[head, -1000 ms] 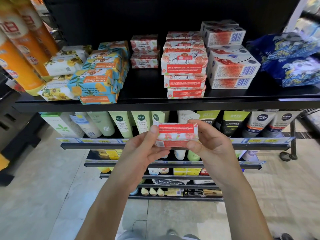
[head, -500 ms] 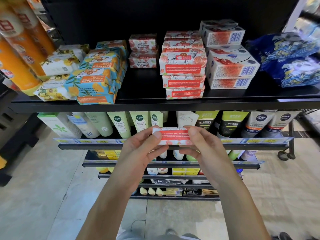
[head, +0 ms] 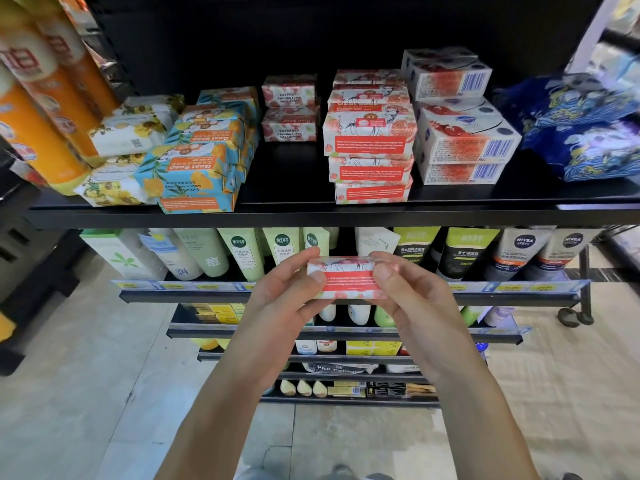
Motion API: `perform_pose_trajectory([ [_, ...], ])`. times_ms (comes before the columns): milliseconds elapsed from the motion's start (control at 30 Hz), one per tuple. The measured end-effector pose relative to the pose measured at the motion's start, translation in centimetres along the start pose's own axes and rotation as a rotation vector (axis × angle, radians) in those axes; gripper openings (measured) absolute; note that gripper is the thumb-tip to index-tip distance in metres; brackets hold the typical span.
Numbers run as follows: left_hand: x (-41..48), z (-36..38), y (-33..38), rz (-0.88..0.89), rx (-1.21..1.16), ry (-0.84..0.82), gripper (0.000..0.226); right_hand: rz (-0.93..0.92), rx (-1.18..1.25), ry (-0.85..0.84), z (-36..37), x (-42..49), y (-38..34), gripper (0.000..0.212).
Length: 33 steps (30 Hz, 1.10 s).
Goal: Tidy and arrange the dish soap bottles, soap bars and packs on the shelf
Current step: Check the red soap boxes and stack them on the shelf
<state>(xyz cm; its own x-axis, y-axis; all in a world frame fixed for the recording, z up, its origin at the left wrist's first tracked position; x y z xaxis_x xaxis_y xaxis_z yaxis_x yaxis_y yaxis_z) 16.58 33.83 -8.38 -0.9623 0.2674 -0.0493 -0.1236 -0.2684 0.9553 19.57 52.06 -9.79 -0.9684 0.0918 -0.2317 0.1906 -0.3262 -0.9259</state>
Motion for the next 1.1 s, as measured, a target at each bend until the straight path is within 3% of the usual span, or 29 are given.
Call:
perform_pose_trajectory([
  [200, 0.0, 0.0, 0.3, -0.014, -0.009, 0.025, 0.05, -0.074, 0.04, -0.085, 0.2, -0.5, -0.7, 0.045],
  [600, 0.0, 0.0, 0.5, 0.034, -0.042, 0.054, 0.046, -0.219, -0.08, -0.185, 0.2, -0.7, -0.9, 0.071],
  [867, 0.1, 0.1, 0.8, 0.1, -0.009, 0.061, 0.047, -0.446, -0.777, 0.105, 0.8, -1.2, -2.3, 0.081],
  [1100, 0.6, 0.7, 3.3, 0.221, 0.124, -0.011, 0.047, -0.613, -0.77, 0.2, 1.1, -1.5, -4.1, 0.068],
])
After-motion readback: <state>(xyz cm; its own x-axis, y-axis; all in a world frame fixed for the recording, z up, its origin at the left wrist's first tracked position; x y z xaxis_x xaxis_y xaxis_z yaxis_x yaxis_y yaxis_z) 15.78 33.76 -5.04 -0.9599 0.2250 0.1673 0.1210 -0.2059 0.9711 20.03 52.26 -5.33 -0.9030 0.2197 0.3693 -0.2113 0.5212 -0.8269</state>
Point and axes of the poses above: each hand's wrist, its own x-axis towards the middle knuckle, its own z-axis out of the palm, y = z × x, the point moved 4 cm from there along x, towards the middle knuckle, and after that the axes turned 8 degrees about z, right-handed, at the moved point
